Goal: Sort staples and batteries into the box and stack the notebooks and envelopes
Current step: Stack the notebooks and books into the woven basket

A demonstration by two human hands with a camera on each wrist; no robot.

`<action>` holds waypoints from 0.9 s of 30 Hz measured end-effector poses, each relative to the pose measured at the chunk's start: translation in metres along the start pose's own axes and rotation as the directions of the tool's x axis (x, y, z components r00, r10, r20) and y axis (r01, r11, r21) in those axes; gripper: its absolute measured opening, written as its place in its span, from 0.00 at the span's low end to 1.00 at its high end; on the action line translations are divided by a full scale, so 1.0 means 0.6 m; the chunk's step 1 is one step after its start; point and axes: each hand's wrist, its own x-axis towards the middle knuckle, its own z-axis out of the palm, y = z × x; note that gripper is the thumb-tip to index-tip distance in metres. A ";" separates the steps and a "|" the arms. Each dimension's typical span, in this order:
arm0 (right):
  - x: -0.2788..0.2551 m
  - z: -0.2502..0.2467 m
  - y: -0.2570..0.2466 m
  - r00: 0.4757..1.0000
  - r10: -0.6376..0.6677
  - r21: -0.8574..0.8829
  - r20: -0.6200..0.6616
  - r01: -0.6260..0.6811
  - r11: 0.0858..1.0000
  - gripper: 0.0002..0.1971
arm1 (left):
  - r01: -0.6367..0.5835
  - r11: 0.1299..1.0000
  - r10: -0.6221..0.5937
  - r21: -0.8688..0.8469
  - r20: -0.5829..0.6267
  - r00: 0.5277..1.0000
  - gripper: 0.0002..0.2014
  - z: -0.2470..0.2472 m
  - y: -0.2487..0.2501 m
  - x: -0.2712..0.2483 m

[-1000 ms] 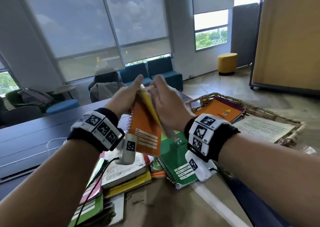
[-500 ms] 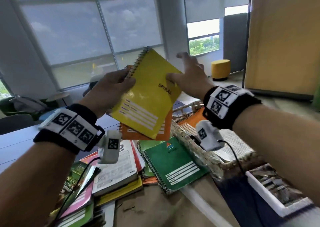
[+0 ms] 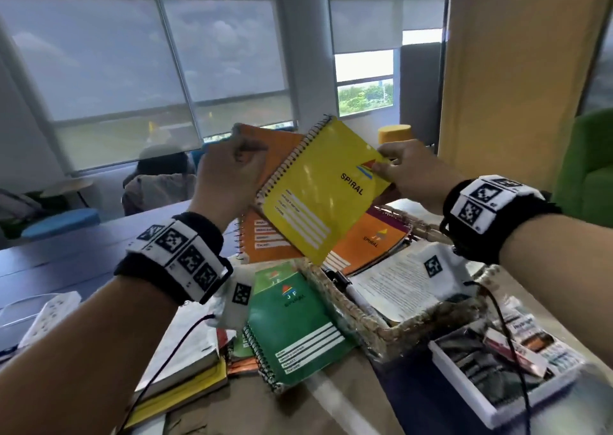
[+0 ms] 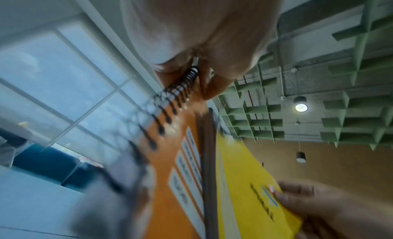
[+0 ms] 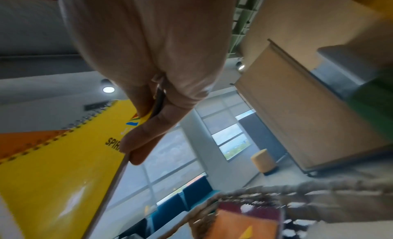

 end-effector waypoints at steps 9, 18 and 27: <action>0.122 -0.085 0.169 0.940 0.317 -0.406 -0.126 -0.341 0.848 0.17 | 0.083 0.996 -0.085 -0.035 -0.062 0.994 0.22 0.005 -0.061 0.035; 0.127 -0.005 0.167 0.903 0.421 -0.631 0.085 -0.278 0.724 0.19 | 0.100 0.985 -0.105 -0.143 -0.026 0.994 0.24 0.043 -0.101 0.030; 0.108 0.023 0.167 0.853 0.493 -0.886 0.173 -0.084 0.456 0.15 | 0.123 0.977 -0.118 -0.176 0.035 0.992 0.24 0.061 -0.133 0.026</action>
